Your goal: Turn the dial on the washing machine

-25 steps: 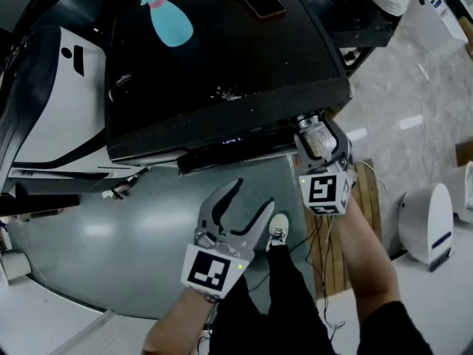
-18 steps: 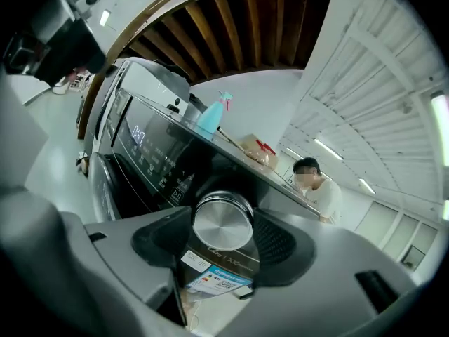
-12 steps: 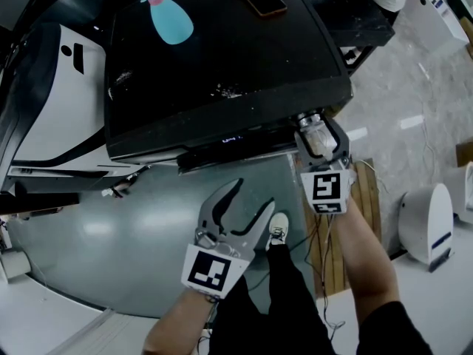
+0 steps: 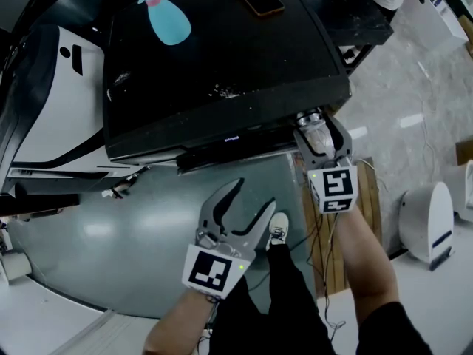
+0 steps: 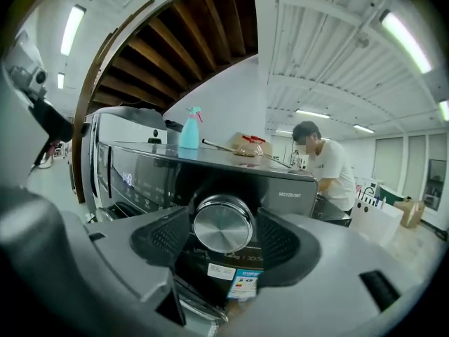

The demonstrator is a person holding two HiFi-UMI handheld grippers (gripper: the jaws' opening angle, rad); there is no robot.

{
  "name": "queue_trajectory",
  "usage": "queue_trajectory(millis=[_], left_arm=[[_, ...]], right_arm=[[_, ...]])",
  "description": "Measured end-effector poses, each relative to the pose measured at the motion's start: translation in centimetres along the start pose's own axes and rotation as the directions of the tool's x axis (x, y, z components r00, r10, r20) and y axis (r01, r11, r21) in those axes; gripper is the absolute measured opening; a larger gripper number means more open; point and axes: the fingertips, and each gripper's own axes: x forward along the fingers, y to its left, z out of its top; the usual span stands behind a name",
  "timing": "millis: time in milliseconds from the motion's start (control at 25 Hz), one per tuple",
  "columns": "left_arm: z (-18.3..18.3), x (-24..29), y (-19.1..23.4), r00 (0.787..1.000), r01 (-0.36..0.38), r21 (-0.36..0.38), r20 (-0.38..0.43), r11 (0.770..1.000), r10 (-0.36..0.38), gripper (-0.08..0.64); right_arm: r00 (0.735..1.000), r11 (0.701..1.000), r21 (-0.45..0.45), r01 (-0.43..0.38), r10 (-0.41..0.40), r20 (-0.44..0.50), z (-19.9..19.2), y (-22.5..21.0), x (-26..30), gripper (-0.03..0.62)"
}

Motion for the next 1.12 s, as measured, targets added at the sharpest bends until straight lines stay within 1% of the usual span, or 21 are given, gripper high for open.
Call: queue_trajectory(millis=[160, 320, 400, 480, 560, 640, 720, 840, 920, 960, 1000, 1040, 1080, 1120], left_arm=[[-0.1, -0.1, 0.0, 1.000, 0.001, -0.005, -0.001, 1.000, -0.001, 0.239], [-0.3, -0.2, 0.0, 1.000, 0.002, -0.008, -0.003, 1.000, -0.002, 0.239], [-0.3, -0.2, 0.0, 1.000, 0.002, -0.006, -0.003, 1.000, -0.002, 0.239], [-0.3, -0.2, 0.0, 1.000, 0.003, -0.006, -0.004, 1.000, -0.003, 0.239], [-0.3, -0.3, 0.0, 1.000, 0.003, -0.007, -0.002, 1.000, -0.003, 0.239], [-0.3, -0.3, 0.0, 1.000, 0.003, -0.006, -0.002, 1.000, -0.003, 0.239], [-0.4, -0.3, 0.0, 1.000, 0.005, -0.006, -0.004, 1.000, -0.005, 0.239], [-0.6, -0.3, -0.1, 1.000, 0.005, -0.009, -0.006, 1.000, -0.005, 0.239], [-0.8, -0.3, 0.0, 1.000, 0.004, -0.015, -0.007, 1.000, -0.004, 0.239], [-0.9, -0.3, 0.0, 1.000, 0.003, -0.017, -0.008, 1.000, -0.003, 0.239], [-0.9, -0.3, 0.0, 1.000, 0.003, -0.018, -0.008, 1.000, -0.003, 0.239], [-0.9, -0.3, 0.0, 1.000, 0.003, -0.019, -0.008, 1.000, -0.003, 0.239], [-0.9, -0.3, -0.1, 1.000, 0.003, -0.019, -0.007, 1.000, -0.003, 0.239], [-0.8, -0.3, -0.1, 1.000, 0.003, -0.019, -0.006, 1.000, -0.003, 0.239]], right_arm=[[1.000, 1.000, -0.010, 0.009, -0.009, -0.003, -0.1, -0.1, 0.0, 0.296], [1.000, 0.999, -0.036, 0.014, -0.015, -0.026, -0.5, 0.0, -0.3, 0.298], [0.999, 0.997, -0.078, 0.015, -0.018, -0.034, -0.6, 0.2, -0.3, 0.298], [1.000, 0.988, -0.151, 0.018, -0.021, -0.019, -0.2, 0.4, -0.3, 0.297], [1.000, 0.970, -0.243, 0.026, -0.027, 0.001, 0.2, 0.8, -0.3, 0.299], [0.999, 0.941, -0.336, 0.038, -0.040, -0.001, 0.3, 1.1, -0.3, 0.299], [0.998, 0.911, -0.409, 0.055, -0.067, -0.015, -0.2, 1.2, -0.2, 0.295], [0.994, 0.873, -0.480, 0.086, -0.111, -0.025, -0.8, 1.0, 0.0, 0.280], [0.992, 0.860, -0.500, 0.100, -0.124, -0.014, -0.8, 0.9, 0.1, 0.272], [0.992, 0.862, -0.497, 0.105, -0.123, -0.004, -0.5, 0.9, 0.2, 0.271], [0.993, 0.869, -0.483, 0.105, -0.119, 0.001, -0.3, 0.9, 0.2, 0.269], [0.994, 0.885, -0.456, 0.098, -0.111, -0.002, -0.2, 0.8, 0.2, 0.268], [0.995, 0.910, -0.406, 0.085, -0.098, -0.011, -0.2, 0.8, 0.1, 0.268], [0.997, 0.942, -0.329, 0.069, -0.079, -0.019, -0.3, 0.7, 0.1, 0.267]])
